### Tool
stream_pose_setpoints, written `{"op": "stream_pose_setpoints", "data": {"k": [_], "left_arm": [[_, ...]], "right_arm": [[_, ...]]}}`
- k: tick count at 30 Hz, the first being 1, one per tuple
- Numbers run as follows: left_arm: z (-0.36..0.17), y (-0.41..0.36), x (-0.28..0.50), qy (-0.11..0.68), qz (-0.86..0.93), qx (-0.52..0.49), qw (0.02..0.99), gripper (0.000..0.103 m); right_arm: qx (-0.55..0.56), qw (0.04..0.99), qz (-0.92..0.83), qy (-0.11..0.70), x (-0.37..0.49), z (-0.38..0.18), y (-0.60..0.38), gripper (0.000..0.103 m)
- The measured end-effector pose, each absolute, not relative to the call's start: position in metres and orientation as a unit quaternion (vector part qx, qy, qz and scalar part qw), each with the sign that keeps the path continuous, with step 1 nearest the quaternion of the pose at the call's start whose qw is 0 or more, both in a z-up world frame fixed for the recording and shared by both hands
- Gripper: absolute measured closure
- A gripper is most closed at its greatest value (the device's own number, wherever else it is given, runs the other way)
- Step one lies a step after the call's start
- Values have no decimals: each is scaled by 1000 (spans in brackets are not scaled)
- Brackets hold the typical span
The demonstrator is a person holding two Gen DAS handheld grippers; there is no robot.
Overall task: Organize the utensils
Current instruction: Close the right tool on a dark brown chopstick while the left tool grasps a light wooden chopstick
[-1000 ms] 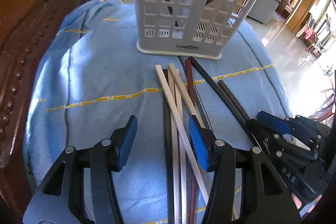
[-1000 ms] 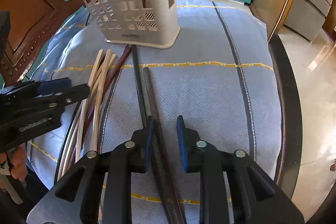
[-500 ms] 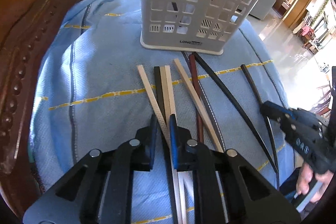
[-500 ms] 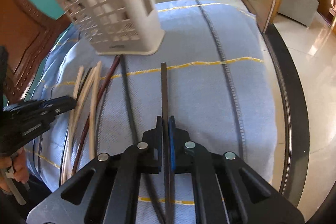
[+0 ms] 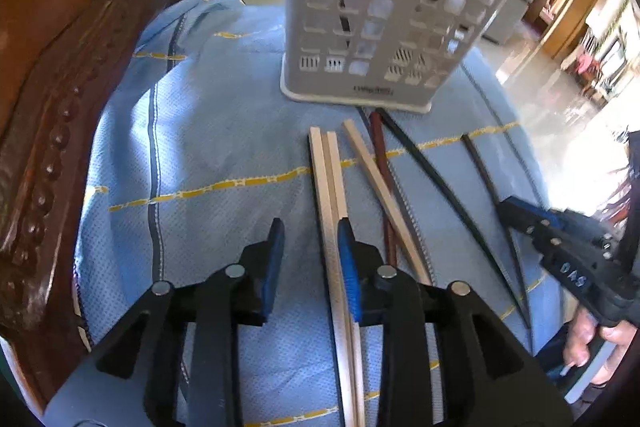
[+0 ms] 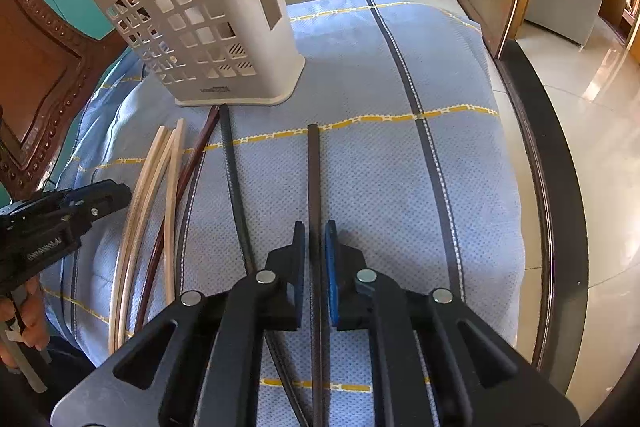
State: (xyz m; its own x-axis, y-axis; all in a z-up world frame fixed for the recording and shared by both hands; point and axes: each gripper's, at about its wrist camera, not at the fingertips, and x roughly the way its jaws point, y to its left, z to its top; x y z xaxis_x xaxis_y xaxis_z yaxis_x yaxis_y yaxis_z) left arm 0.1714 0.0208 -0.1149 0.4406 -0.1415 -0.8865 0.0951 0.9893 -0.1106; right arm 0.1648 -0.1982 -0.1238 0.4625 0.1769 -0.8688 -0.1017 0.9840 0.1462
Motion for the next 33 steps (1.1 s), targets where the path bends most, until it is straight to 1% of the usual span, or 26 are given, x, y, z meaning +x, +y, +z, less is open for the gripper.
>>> {"op": "stream_pose_setpoints", "data": {"k": [1,4,7,16,21,25,28,33], "left_arm": [[-118,20,172,529,-67,-19,845,73],[-120,21,173,534,-56,-17,843,75],[-118,29,174,536,-49,-20,843,75],[-124,28,173,534,-8,24,845,75],[-124,25,175,527,2,39,849,71],[-122,31,179,523,-3,20,852,71],[-112,32,173,512,-26,-2,859,66],[-120,25,172,528,-41,1,849,64]], "right_arm": [[36,855,80,512,165,-124,-199,93],[37,855,79,512,166,-124,-198,93],[34,855,79,512,166,-124,-197,93],[-2,857,71,510,164,-126,-188,93],[-19,859,70,507,161,-127,-183,89],[-20,859,73,506,161,-127,-182,85],[-19,859,73,507,162,-127,-183,85],[-23,859,74,506,160,-127,-181,82]]}}
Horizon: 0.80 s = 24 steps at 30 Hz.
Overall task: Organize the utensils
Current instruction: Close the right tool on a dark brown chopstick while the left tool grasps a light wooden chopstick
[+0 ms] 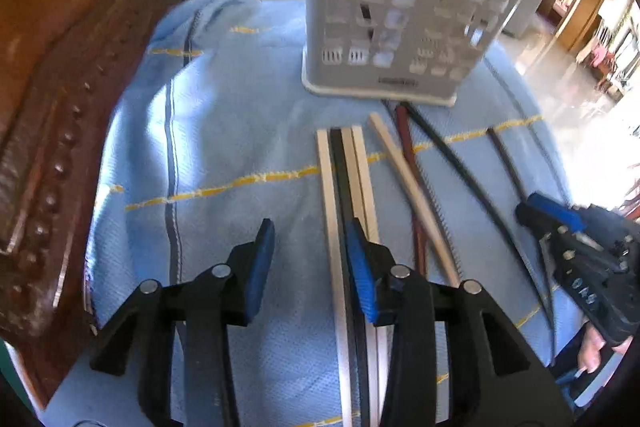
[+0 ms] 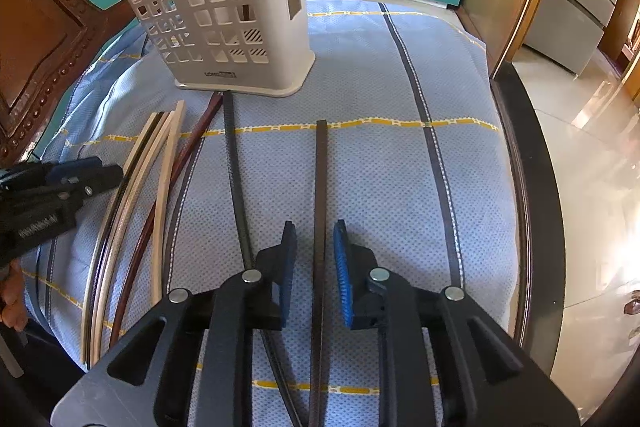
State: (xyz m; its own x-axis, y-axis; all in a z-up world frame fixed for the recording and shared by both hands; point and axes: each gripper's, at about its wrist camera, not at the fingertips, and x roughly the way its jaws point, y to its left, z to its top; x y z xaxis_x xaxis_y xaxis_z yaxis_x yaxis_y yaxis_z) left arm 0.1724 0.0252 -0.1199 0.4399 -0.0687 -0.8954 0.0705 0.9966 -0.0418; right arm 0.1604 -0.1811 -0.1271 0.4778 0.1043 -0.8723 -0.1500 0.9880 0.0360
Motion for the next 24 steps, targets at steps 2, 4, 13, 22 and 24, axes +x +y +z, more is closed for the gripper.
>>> {"op": "stream_pose_setpoints", "data": {"k": [2,4,13,22,24], "left_arm": [[-116,23,168,527,-37,5,849,63],[-117,25,168,529,-27,8,848,62],[-119,35,174,536,-29,8,844,62],[-120,54,185,533,-22,-19,846,63],[-118,50,185,527,-32,-22,849,63]], "right_arm": [[-22,859,75,505,160,-127,-181,81],[-22,859,75,505,161,-127,-180,81],[-22,860,74,505,160,-128,-180,80],[-14,859,70,507,162,-126,-183,80],[-13,860,71,506,163,-125,-183,80]]}}
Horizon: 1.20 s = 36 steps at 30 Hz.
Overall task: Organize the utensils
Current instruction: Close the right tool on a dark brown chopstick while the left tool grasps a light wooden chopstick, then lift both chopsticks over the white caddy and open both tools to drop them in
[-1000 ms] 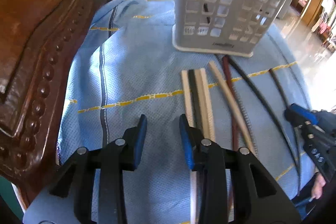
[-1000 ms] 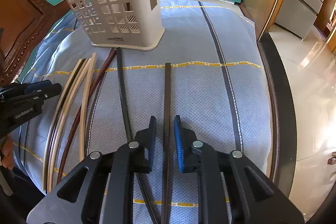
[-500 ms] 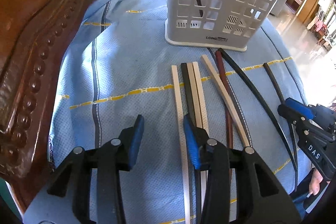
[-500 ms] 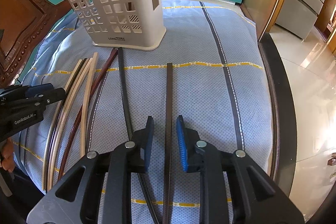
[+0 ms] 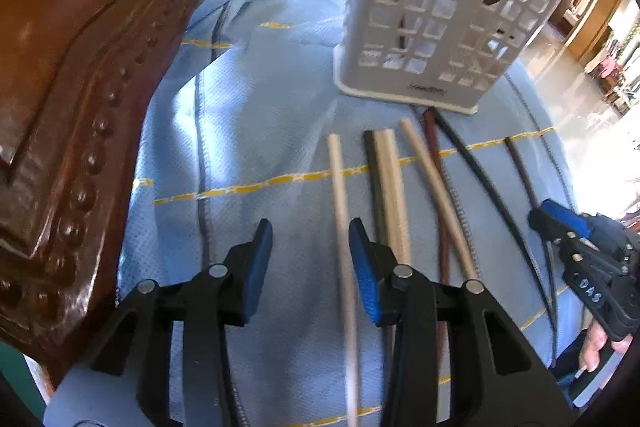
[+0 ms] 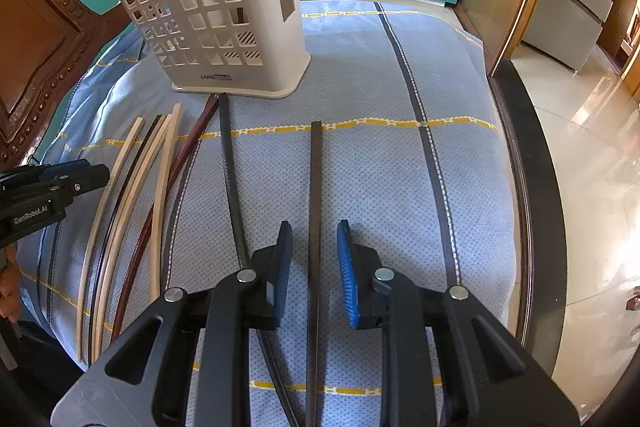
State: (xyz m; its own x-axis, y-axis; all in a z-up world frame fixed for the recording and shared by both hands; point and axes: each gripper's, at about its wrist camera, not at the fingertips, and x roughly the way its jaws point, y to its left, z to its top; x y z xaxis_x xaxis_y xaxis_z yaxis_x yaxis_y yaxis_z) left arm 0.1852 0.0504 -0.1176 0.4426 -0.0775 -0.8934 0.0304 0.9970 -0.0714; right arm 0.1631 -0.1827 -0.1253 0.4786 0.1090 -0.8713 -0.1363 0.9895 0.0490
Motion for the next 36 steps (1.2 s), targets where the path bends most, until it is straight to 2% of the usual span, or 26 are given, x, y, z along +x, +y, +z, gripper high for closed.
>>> {"op": "stream_pose_setpoints", "data": {"k": [3,17,19,21,23,29,36], "left_arm": [[-119,41,188,525,-38,-9,850,59],[-139,31,206,537,-22,6,843,59],[-141,31,209,534,-20,10,845,70],[-140,26,207,532,-26,14,846,87],[-140,24,207,530,-25,16,848,94],[-128,20,205,491,-5,32,871,96],[-56,33,171,385,-19,2,923,96]], "right_arm": [[-22,864,71,498,167,-126,-181,80],[-59,869,70,486,176,-129,-165,80],[-50,869,73,487,177,-129,-168,82],[-47,870,72,486,178,-129,-170,93],[-37,869,76,487,178,-129,-172,96],[-12,888,85,451,173,-109,-180,97],[34,935,147,320,129,-24,-206,97]]}}
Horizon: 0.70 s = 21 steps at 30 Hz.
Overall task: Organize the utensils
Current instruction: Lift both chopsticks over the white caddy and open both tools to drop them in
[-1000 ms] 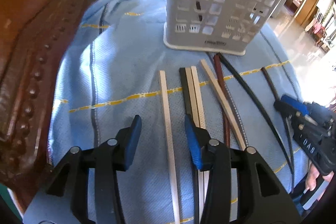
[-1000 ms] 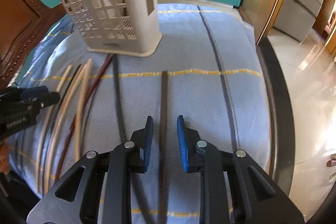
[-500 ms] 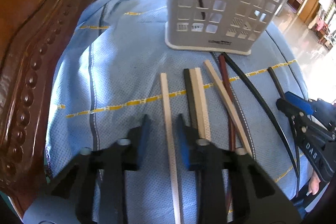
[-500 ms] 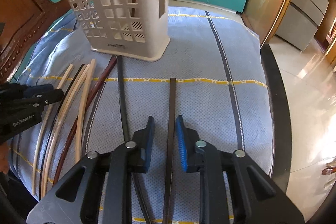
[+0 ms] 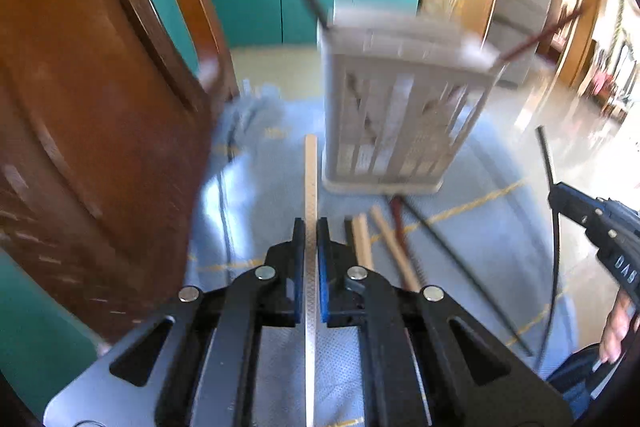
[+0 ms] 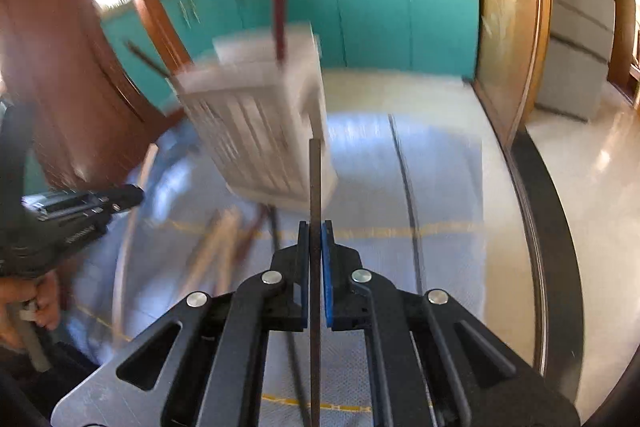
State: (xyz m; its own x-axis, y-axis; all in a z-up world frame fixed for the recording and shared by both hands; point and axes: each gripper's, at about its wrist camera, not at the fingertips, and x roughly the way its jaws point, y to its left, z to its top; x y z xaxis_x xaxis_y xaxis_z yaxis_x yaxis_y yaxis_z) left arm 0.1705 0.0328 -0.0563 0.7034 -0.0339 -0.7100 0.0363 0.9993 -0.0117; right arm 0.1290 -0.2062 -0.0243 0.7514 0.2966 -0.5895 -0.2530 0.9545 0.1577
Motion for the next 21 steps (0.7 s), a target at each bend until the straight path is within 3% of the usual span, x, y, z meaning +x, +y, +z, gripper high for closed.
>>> {"op": "stream_pose_setpoints", "data": {"k": [13,17,21], "left_arm": [[109,36,123,95,-45,-99,990,96],[110,37,136,23,-12,-135,991,96],[81,23,169,62,5,-108,992,96]], "right_arm": [[153,969,171,97,131,111,-223,97],[149,981,119,35,145,113,-213,97],[116,986,100,61,171,83,-200,97]]}}
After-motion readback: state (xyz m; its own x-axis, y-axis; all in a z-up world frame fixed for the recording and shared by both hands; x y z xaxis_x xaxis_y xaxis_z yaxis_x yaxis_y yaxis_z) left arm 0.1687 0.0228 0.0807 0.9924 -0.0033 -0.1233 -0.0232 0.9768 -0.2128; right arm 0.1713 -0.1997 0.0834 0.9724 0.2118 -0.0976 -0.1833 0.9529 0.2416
